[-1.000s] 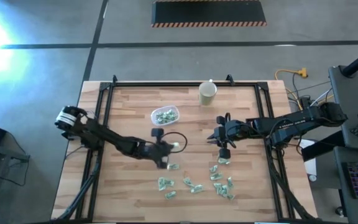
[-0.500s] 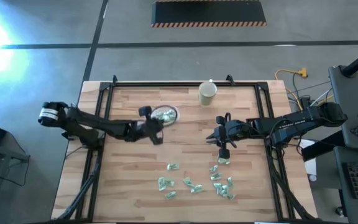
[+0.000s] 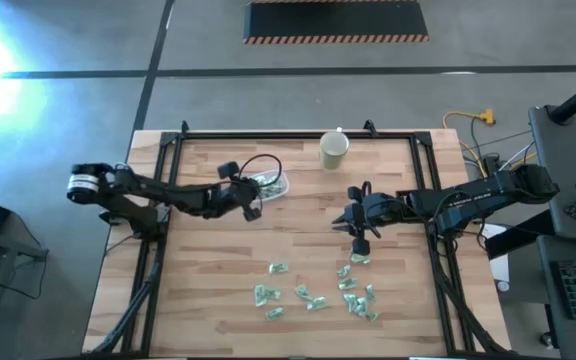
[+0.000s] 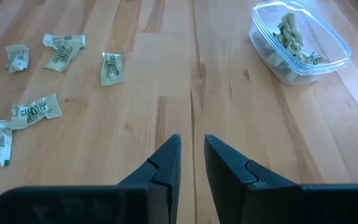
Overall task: Pick and place Stevia / Truvia into bins
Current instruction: Put the stevia packet into the transparent container
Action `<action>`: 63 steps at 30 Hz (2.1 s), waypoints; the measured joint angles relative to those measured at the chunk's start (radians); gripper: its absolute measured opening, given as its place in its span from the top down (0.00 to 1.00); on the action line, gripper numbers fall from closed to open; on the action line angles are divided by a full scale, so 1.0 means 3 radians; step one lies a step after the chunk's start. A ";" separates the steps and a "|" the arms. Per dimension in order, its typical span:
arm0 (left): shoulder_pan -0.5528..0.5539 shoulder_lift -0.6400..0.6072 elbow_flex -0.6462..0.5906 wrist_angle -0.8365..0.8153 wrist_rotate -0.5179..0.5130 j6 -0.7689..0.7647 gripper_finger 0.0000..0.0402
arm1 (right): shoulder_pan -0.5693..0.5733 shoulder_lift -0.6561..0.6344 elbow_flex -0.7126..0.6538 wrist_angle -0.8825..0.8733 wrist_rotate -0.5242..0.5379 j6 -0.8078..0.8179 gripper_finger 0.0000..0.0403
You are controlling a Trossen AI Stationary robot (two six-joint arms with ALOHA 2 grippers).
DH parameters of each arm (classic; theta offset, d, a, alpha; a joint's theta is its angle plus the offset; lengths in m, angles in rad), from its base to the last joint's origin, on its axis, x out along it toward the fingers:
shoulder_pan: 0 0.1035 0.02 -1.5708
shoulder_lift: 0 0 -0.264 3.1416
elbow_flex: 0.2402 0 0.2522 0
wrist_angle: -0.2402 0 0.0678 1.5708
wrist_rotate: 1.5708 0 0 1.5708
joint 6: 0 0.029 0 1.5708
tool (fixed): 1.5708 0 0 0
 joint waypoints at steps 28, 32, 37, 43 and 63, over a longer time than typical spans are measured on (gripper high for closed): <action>0.0017 0.0327 0.0005 0.0680 -0.0022 0.0456 0.71 | 0.0000 0.0000 -0.0033 0.0008 -0.0003 0.0011 0.85; -0.0081 0.0165 0.0005 0.0459 0.0014 0.0315 0.70 | 0.0011 0.0000 -0.0070 -0.0049 -0.0143 0.0155 0.85; -0.0271 -0.0062 0.0005 0.0127 0.0272 0.0230 0.70 | 0.0052 0.0000 -0.0071 -0.0225 -0.0445 0.0382 0.85; -0.0497 -0.0247 0.0007 0.0001 0.0296 0.0147 0.70 | 0.0323 0.0000 -0.0072 -0.0537 -0.0395 0.0644 0.85; -0.0635 -0.0355 0.0012 0.0009 0.0347 0.0160 0.70 | 0.0928 0.0000 -0.0421 -0.0770 0.0553 0.1210 0.85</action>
